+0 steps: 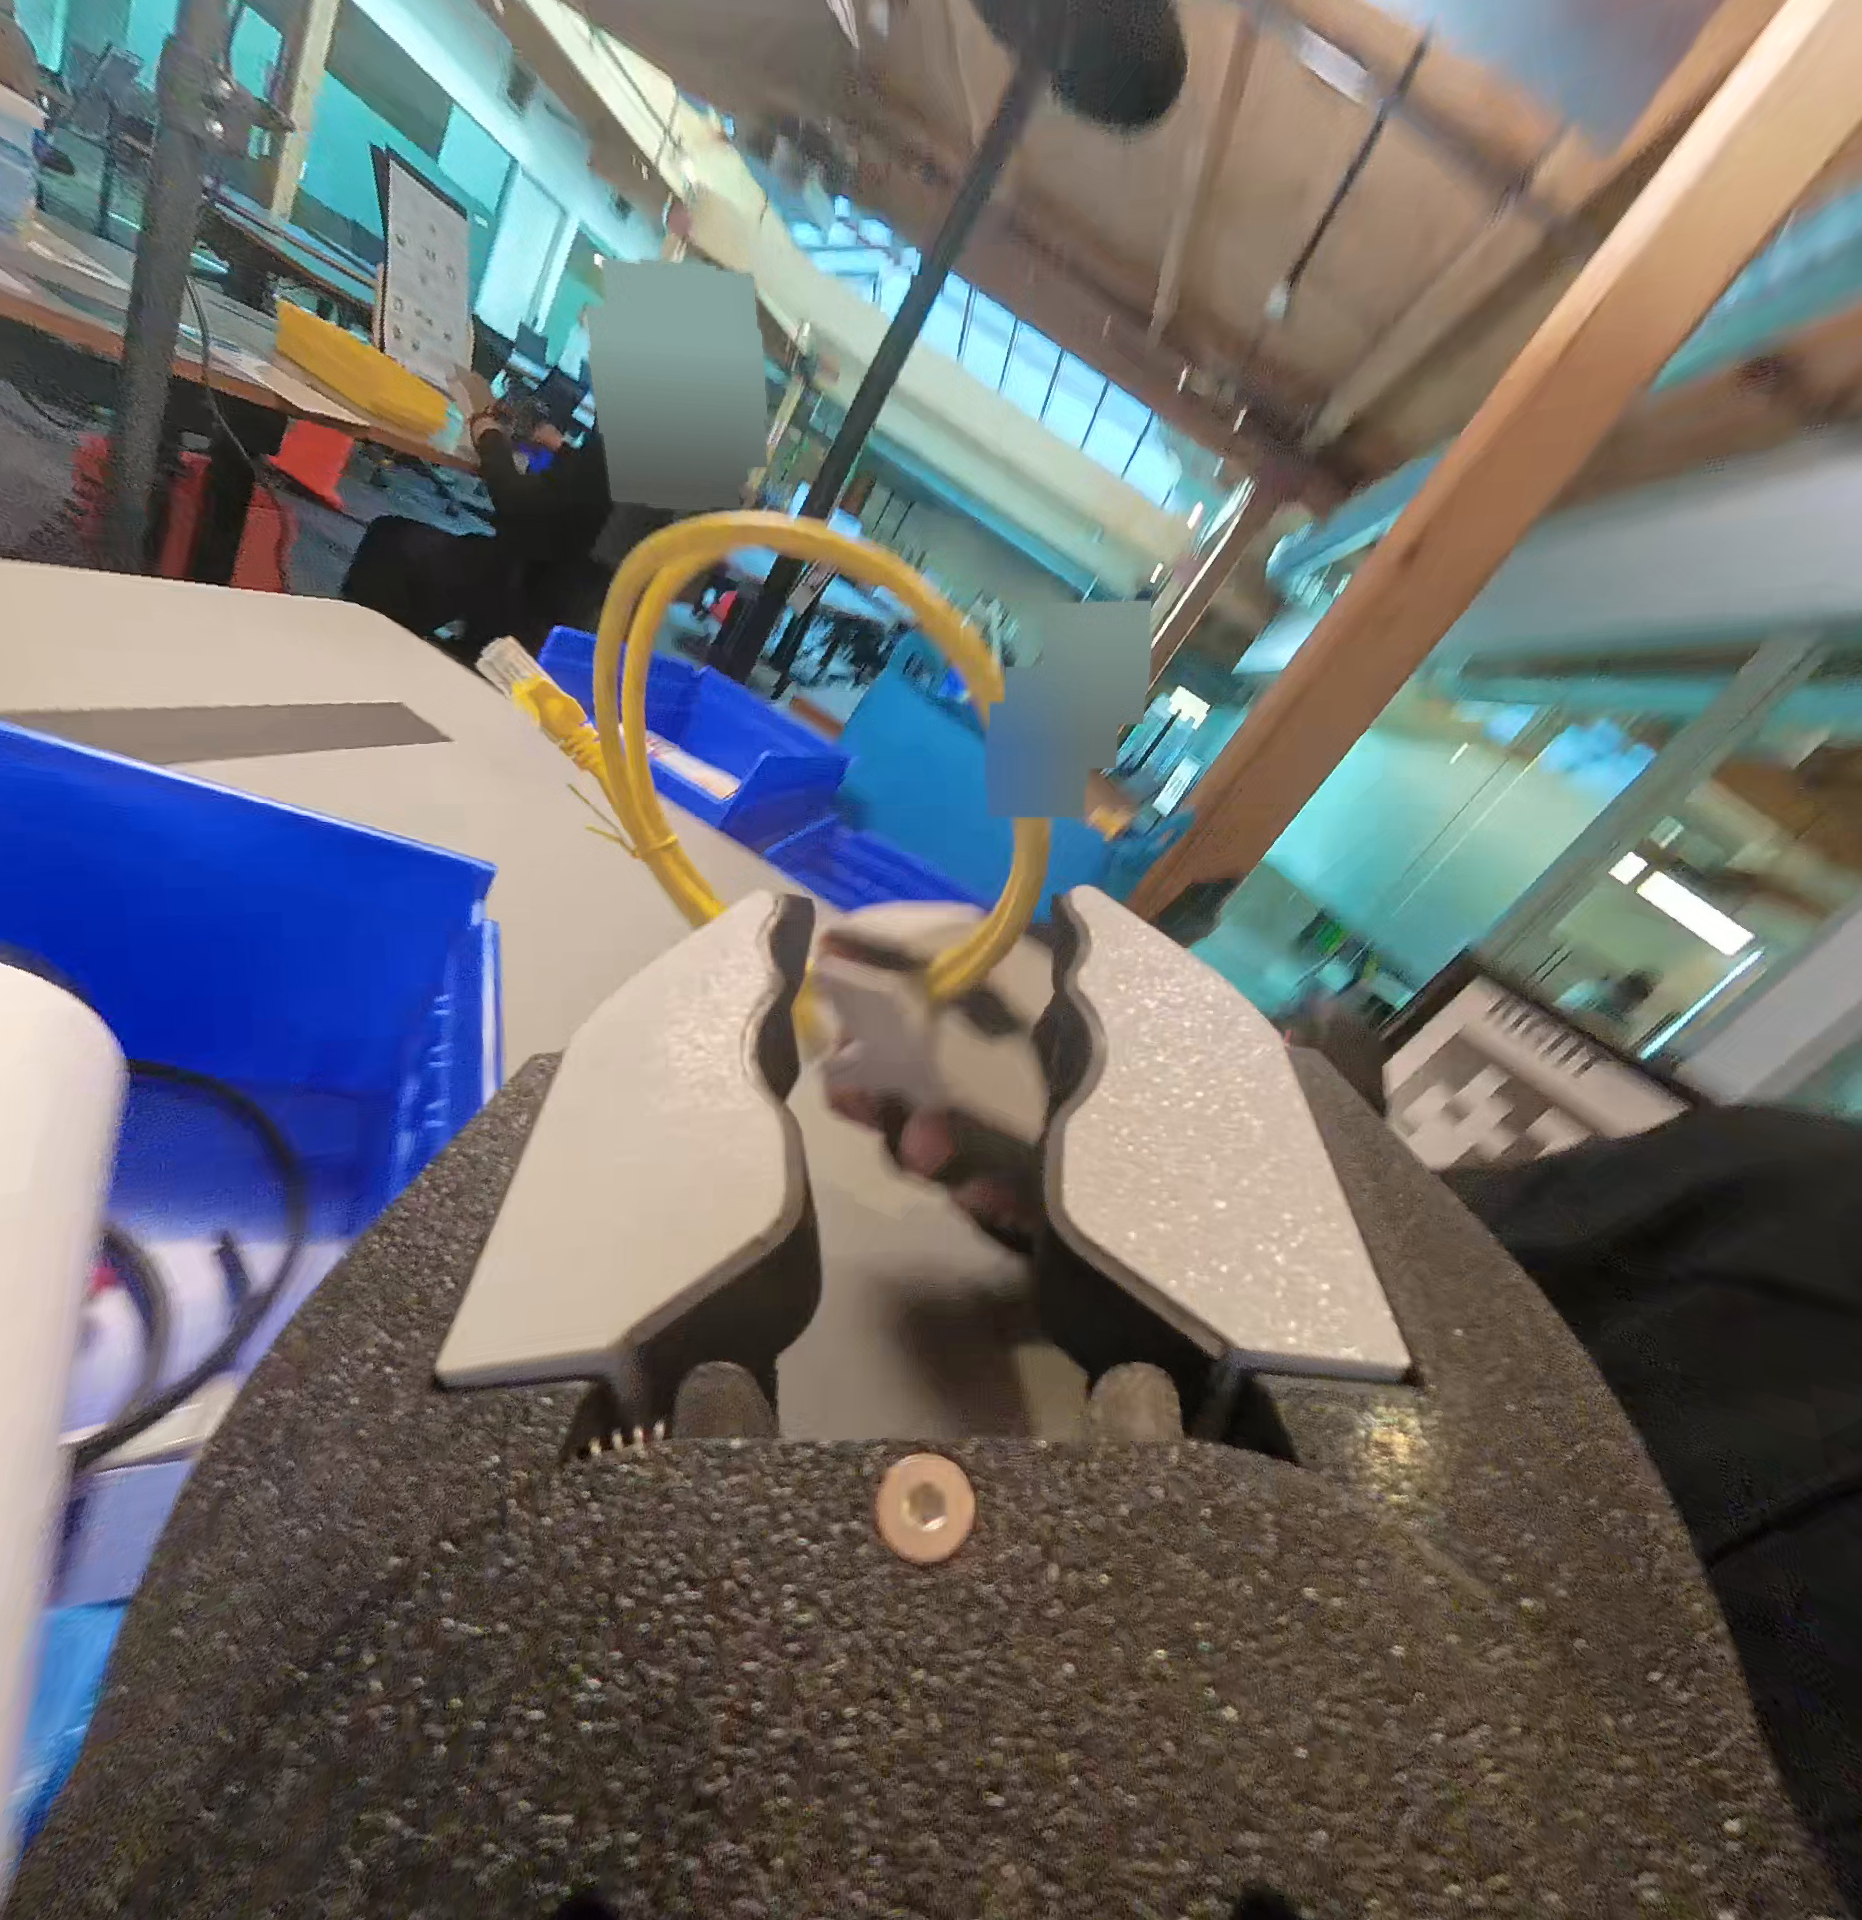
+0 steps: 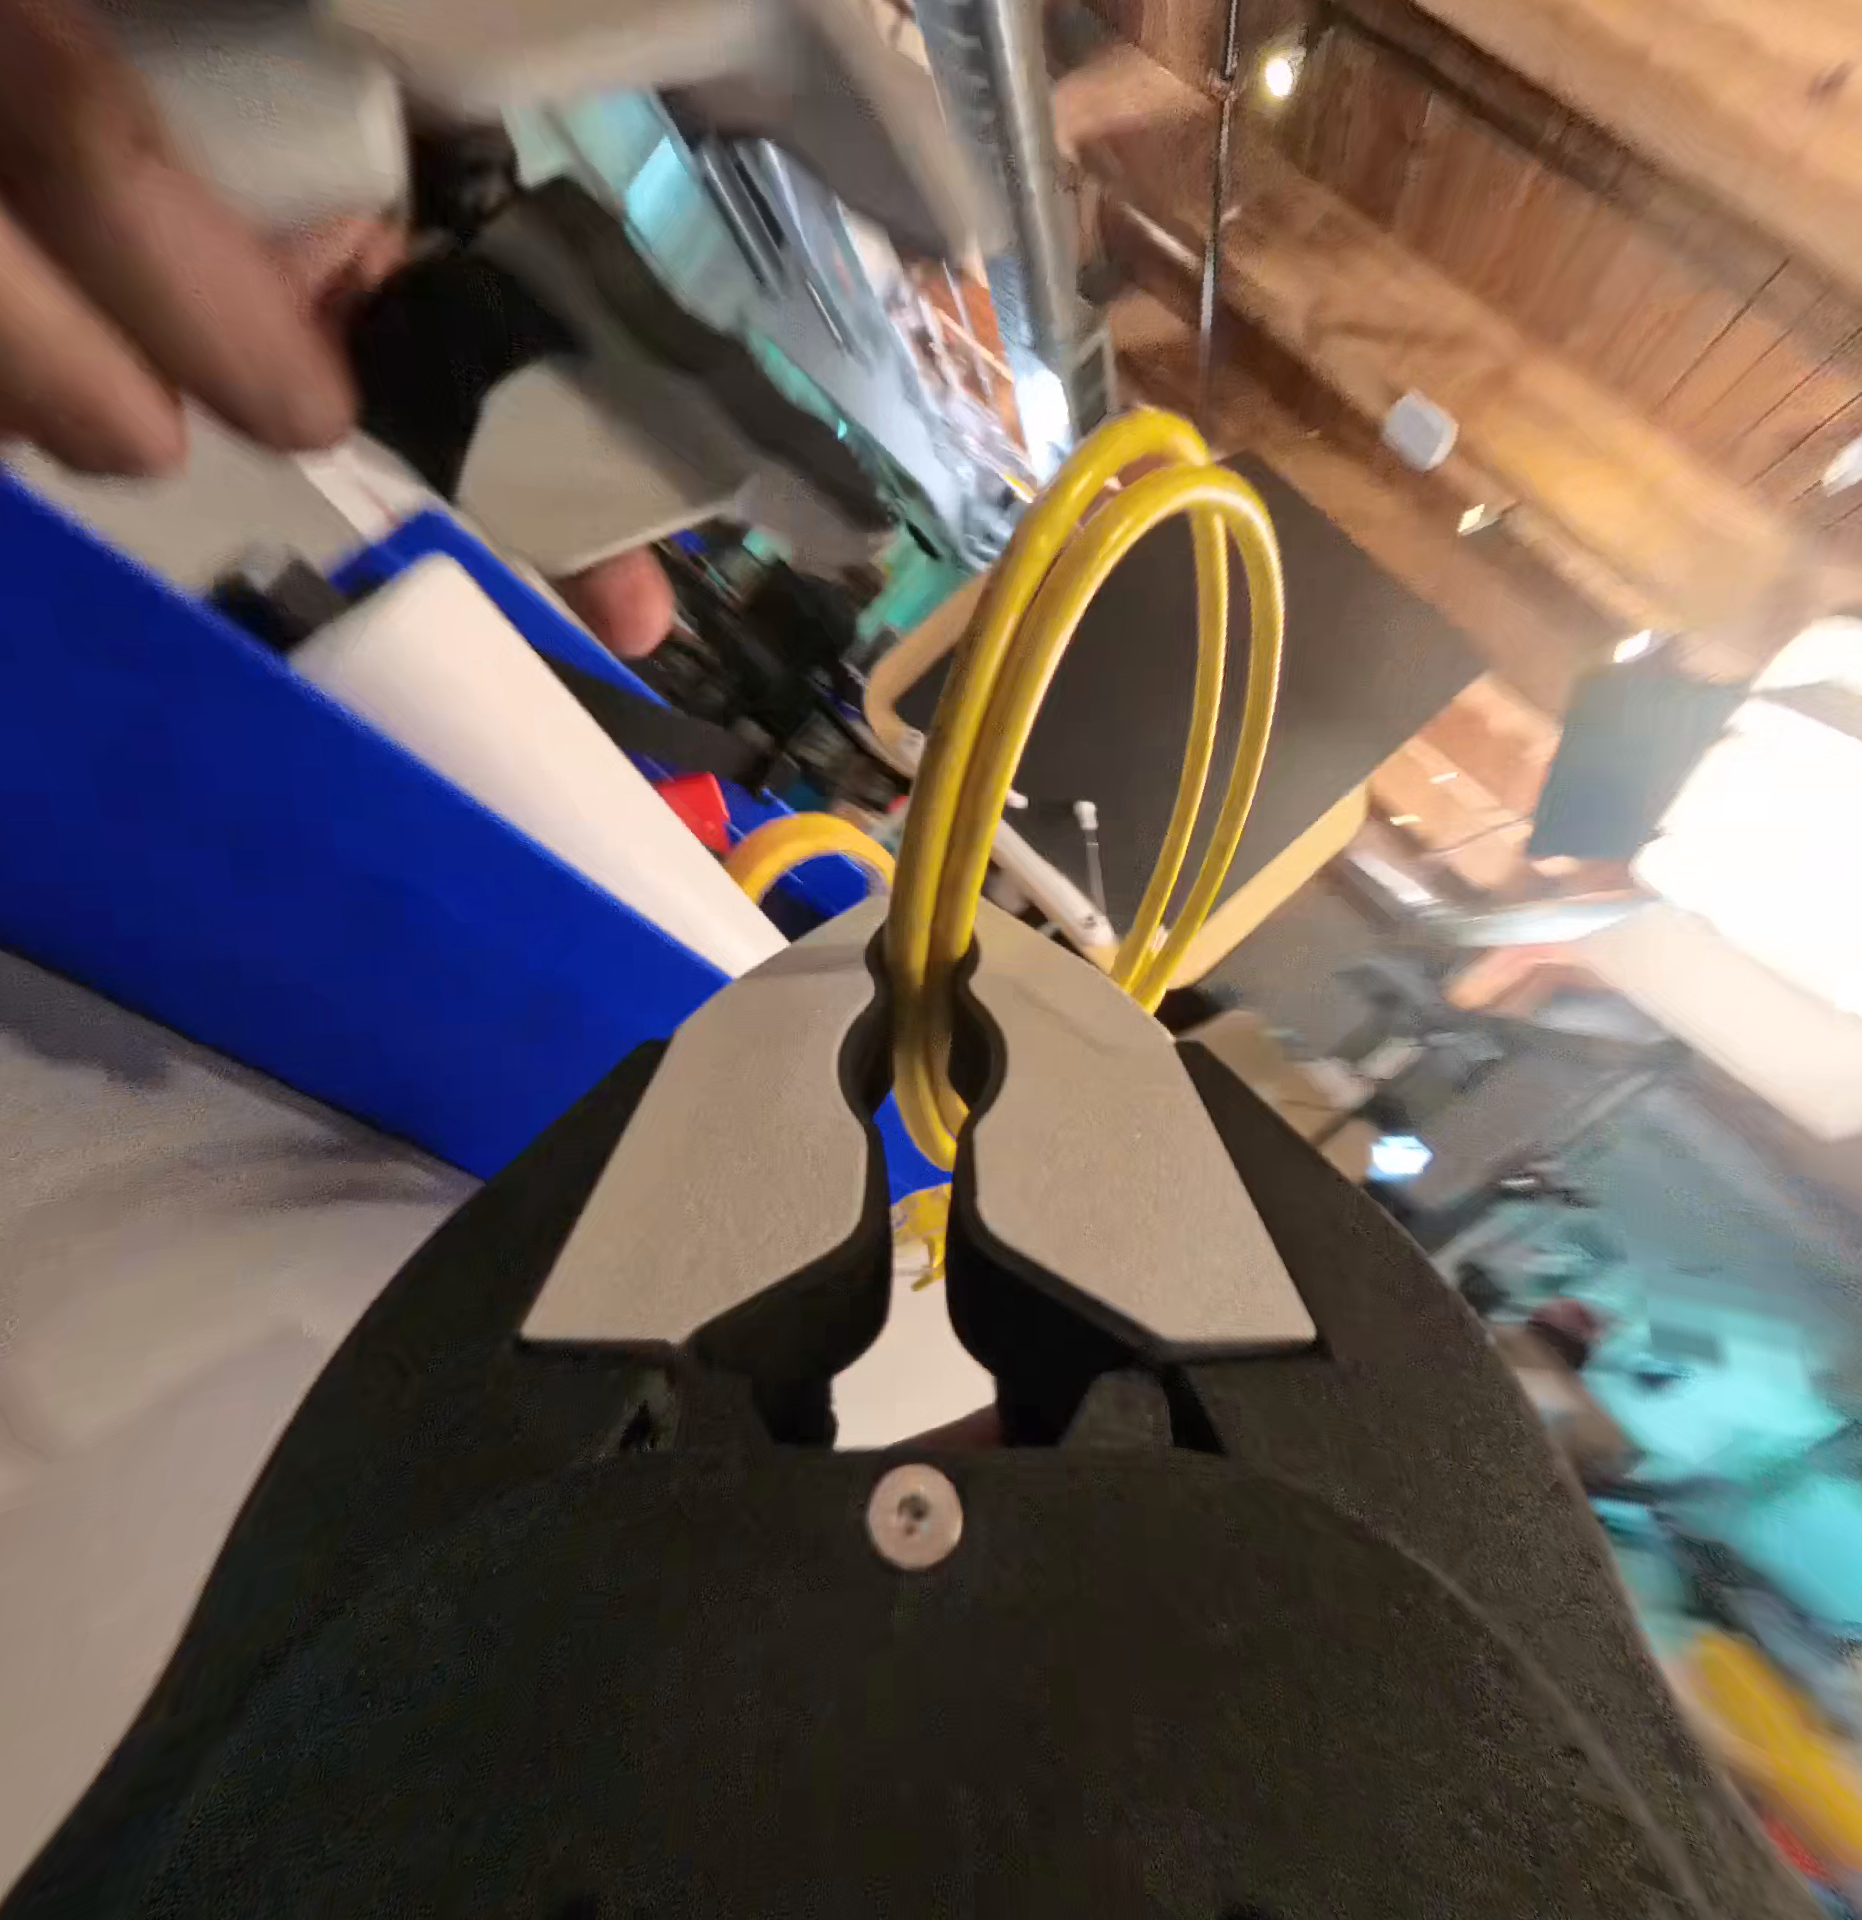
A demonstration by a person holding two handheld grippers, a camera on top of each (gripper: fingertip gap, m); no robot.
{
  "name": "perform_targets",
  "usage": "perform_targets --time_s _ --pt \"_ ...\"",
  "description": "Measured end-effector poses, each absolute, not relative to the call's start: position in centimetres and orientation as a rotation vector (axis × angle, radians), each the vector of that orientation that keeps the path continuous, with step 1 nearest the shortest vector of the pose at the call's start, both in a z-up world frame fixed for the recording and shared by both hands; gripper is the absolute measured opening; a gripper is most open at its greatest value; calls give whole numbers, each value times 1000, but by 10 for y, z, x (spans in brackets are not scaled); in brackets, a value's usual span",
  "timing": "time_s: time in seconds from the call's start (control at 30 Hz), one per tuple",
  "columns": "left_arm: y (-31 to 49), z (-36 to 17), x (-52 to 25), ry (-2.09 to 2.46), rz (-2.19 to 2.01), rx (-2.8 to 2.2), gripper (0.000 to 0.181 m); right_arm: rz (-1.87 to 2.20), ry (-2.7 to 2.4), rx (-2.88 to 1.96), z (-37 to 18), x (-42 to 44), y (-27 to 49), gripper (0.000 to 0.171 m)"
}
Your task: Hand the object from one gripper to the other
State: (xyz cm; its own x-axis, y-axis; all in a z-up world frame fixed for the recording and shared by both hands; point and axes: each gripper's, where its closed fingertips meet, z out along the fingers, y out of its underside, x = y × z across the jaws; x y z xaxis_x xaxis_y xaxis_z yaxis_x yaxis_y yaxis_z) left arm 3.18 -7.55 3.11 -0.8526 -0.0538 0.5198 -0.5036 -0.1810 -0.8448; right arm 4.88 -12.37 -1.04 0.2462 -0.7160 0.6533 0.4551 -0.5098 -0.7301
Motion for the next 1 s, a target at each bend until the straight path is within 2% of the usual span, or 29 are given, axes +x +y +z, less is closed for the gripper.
perform_targets --time_s 0.1,0.23,0.47,0.5,0.53,0.6,0.63,0.7,0.8,0.87,1.0 --pt "-77 18 32 -1981 2123 600 54 -1054 361 -1379 13 41 -145 5" --pt "-89 14 19 -1891 2062 616 55 -474 311 -1116 45 11 -160 5" --pt "-110 9 2 -1521 1949 692 65 106 187 -808 67 -27 -158 5" --pt "-111 11 -1 -1481 1954 677 65 151 184 -805 64 -30 -151 5" --pt "-112 13 -4 -1442 1963 653 54 187 188 -809 60 -31 -144 5" --pt "-111 15 -11 -1406 1993 594 15 219 234 -841 48 -26 -130 5" --pt "-110 13 -8 -1417 2022 604 9 214 274 -858 42 -20 -125 5" --pt "-106 9 1 -1500 2090 643 8 161 398 -897 29 -1 -124 6" --pt "-99 7 15 -1774 2238 675 8 -73 605 -1033 6 35 -132 18" --pt "-93 8 22 -2040 2366 665 8 -272 665 -1132 -1 47 -143 24" --pt "-75 24 31 -2614 2638 534 8 -756 609 -1356 -3 54 -157 24"
